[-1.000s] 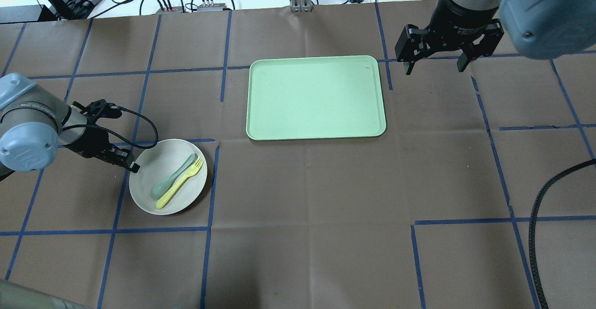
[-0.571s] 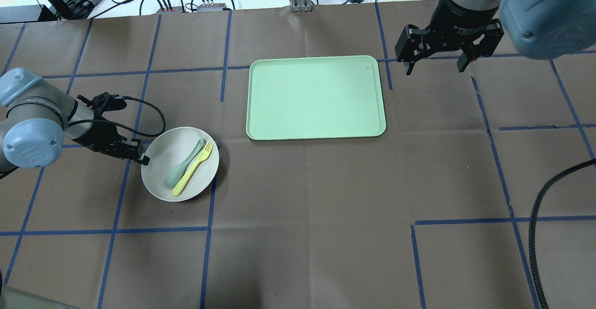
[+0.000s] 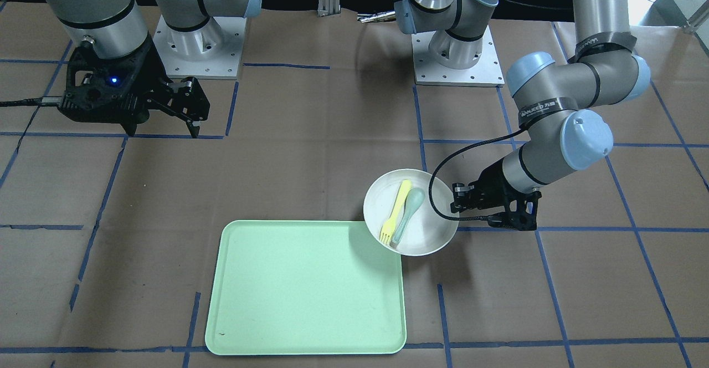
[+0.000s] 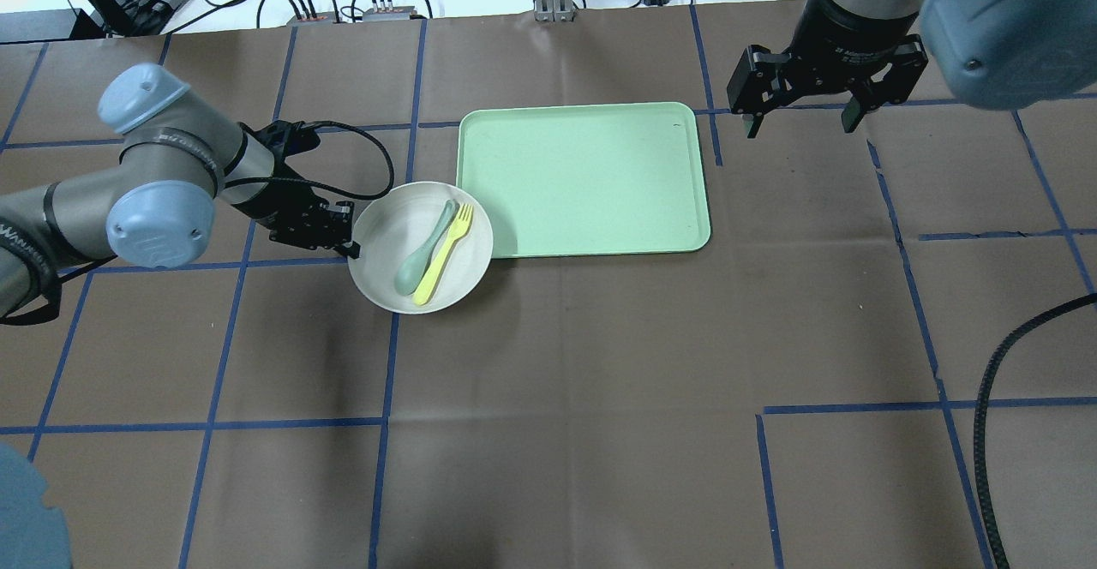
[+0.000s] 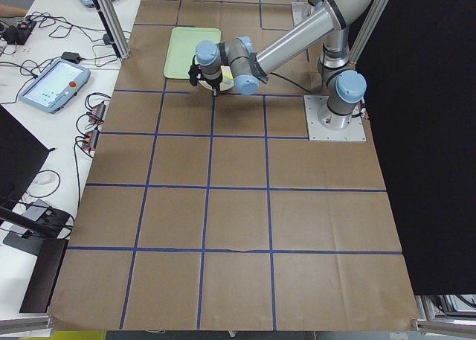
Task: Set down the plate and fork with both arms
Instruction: 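Slide the plate with the left gripper onto the mint-green tray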
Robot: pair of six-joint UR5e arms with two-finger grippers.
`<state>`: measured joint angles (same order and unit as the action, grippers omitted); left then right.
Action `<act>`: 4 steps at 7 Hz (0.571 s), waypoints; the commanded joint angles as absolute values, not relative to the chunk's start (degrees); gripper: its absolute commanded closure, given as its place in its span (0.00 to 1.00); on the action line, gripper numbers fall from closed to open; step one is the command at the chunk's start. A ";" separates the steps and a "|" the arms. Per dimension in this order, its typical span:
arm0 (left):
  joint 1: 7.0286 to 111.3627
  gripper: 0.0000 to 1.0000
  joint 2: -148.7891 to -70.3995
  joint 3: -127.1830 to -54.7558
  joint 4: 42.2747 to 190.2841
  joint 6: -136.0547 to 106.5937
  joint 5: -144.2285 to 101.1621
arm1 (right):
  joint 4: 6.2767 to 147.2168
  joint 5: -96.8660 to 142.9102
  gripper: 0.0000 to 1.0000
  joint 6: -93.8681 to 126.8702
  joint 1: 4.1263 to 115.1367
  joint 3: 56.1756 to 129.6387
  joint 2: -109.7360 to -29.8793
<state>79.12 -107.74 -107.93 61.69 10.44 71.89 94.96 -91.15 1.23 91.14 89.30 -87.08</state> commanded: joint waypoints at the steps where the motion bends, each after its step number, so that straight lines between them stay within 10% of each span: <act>1: 87.15 1.00 -115.88 -99.98 57.77 0.56 70.14 | 94.92 -91.14 0.00 1.23 91.14 89.30 -87.10; 4: 94.55 1.00 -126.01 -88.00 57.13 -7.02 68.47 | 94.92 -91.14 0.00 1.23 91.14 89.30 -87.10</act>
